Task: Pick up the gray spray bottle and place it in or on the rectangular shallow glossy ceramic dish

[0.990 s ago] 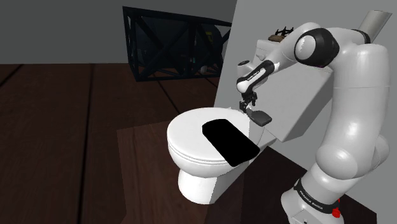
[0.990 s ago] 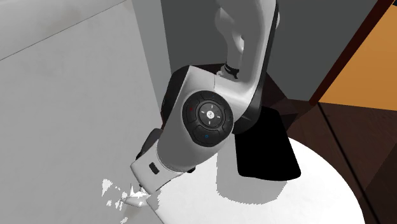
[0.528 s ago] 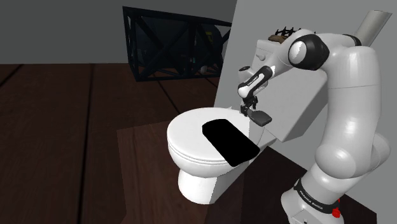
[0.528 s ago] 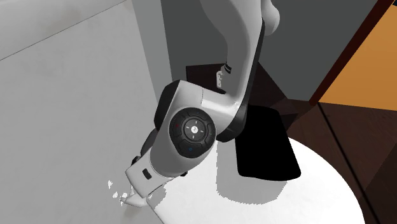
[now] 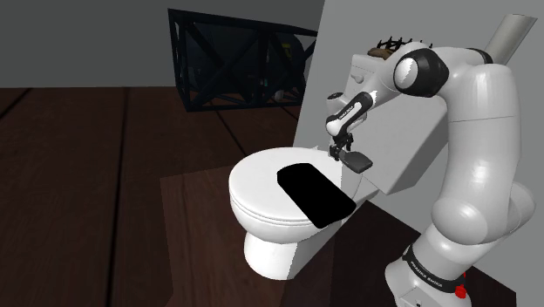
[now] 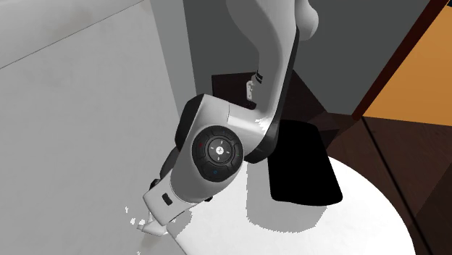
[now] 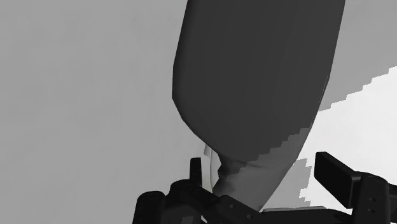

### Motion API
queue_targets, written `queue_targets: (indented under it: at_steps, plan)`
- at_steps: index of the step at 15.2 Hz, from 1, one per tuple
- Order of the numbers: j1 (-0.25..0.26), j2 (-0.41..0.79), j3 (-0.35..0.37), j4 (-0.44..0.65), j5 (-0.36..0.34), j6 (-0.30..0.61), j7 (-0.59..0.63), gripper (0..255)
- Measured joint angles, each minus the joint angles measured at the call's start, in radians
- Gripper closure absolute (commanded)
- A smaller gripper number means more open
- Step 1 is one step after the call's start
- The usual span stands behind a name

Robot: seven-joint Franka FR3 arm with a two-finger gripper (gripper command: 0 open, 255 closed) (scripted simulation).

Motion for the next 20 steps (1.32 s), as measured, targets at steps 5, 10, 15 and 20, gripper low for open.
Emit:
queue_targets:
  at_steps: [5, 10, 15, 20]
  plan:
    - [0.0, -0.001, 0.0, 0.0, 0.0, 0.0, 0.0, 255]
    - [0.0, -0.001, 0.0, 0.0, 0.0, 0.0, 0.0, 255]
    - [0.003, -0.037, 0.007, -0.001, 0.01, -0.038, -0.018, 255]
    - [0.009, -0.089, 0.01, -0.008, 0.016, -0.082, -0.036, 255]
